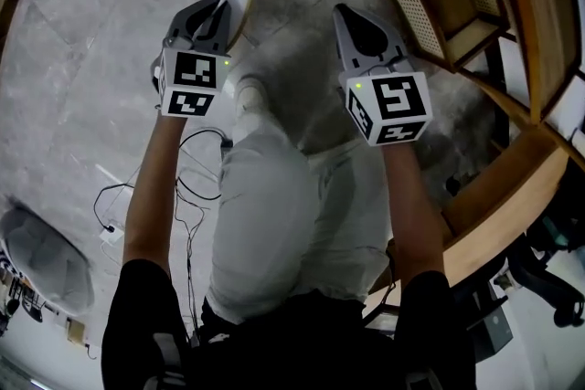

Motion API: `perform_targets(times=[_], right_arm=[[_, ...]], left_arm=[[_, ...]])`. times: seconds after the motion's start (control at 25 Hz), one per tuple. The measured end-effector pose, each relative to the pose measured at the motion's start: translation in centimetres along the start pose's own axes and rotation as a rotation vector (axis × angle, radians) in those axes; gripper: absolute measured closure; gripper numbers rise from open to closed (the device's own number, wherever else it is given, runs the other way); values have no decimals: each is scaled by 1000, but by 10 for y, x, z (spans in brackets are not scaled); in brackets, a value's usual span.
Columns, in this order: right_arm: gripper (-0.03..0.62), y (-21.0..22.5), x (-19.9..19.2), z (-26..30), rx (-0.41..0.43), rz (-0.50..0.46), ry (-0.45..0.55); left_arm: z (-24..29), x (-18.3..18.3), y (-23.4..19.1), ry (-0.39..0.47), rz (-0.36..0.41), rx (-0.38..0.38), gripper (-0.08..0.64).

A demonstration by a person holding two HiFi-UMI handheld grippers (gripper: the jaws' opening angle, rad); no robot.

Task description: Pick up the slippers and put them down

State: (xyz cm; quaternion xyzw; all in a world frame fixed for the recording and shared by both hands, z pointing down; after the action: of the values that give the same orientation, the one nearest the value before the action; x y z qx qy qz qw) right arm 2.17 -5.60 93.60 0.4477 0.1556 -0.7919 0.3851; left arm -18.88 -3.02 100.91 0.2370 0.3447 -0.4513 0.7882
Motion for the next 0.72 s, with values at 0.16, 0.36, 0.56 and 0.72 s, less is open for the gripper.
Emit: perform_targets(times=[0.16, 0.36, 0.56, 0.72], right_arm=[[594, 2, -17, 25, 9, -21, 7], [594, 0, -33, 48, 22, -32, 12], [594, 1, -48, 58, 23, -42, 1], [594, 2, -59, 67, 30, -51, -1]], left_arm=[[21, -24, -5, -1, 7, 6, 548], [36, -48, -10, -15, 13, 18, 548], [46, -66, -12, -22, 16, 28, 548], [55, -81, -11, -34, 20, 40, 548]])
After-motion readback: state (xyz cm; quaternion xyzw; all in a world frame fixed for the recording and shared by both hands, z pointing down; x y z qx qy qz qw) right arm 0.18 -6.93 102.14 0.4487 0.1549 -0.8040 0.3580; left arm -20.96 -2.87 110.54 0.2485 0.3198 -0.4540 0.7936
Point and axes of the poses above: the fingertips, and each gripper's own axes: z forward along the fingers, y to its right, x out of its top, the point moved 6 cm from there along -z, backward along the fingers, and after that the axes turned 4 degrees about y, right-handed, at the moved point
